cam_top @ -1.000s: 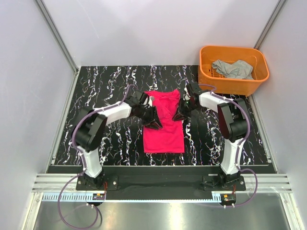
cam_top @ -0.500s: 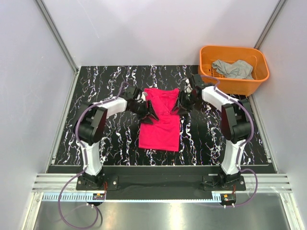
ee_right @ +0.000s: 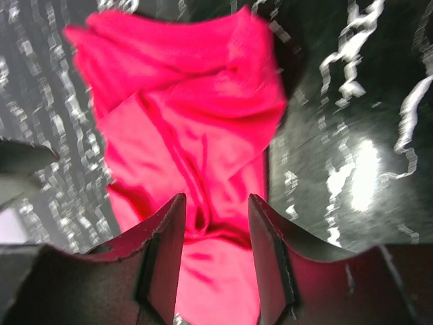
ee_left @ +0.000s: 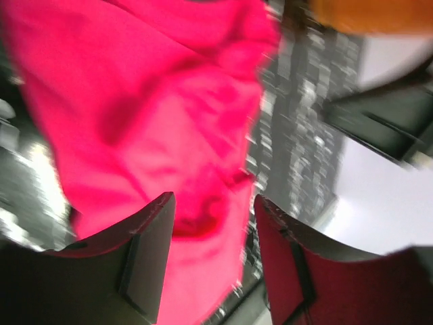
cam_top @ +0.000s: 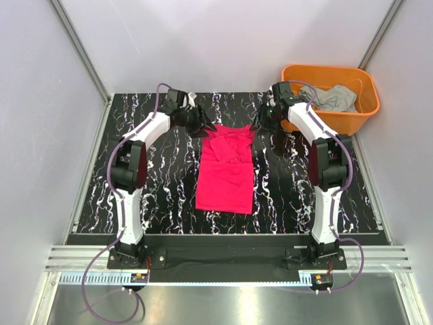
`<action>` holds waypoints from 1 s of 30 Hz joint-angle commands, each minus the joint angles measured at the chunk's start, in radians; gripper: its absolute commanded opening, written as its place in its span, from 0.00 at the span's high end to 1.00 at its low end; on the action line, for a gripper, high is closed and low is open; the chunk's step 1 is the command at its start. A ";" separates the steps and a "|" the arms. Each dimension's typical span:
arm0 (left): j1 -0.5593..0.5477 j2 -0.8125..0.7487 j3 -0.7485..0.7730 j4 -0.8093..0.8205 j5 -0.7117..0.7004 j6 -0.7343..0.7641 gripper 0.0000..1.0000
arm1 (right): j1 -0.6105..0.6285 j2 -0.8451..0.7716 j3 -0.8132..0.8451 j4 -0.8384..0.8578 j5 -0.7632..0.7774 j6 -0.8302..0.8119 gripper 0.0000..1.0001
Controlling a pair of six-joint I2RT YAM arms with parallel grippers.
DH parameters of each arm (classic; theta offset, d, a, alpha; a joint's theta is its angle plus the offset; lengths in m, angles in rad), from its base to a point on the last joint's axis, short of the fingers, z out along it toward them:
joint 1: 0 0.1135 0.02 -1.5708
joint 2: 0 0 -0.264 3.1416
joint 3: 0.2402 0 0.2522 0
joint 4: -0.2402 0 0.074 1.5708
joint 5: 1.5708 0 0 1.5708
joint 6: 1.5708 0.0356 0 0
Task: Fold and stack the t-shirts
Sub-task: Fold the tshirt
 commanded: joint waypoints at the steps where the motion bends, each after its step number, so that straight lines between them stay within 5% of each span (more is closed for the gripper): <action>1: -0.004 0.093 0.069 -0.078 -0.088 0.041 0.46 | 0.004 0.037 0.098 -0.044 0.094 -0.052 0.51; 9: -0.002 0.183 0.112 -0.080 -0.131 0.057 0.40 | 0.004 0.108 0.168 -0.073 0.073 -0.065 0.50; 22: -0.002 0.259 0.187 -0.078 -0.122 0.011 0.55 | 0.004 0.153 0.212 -0.085 0.050 -0.059 0.50; 30: -0.004 0.187 0.178 -0.078 -0.152 0.004 0.88 | 0.004 0.192 0.252 -0.098 0.047 -0.053 0.50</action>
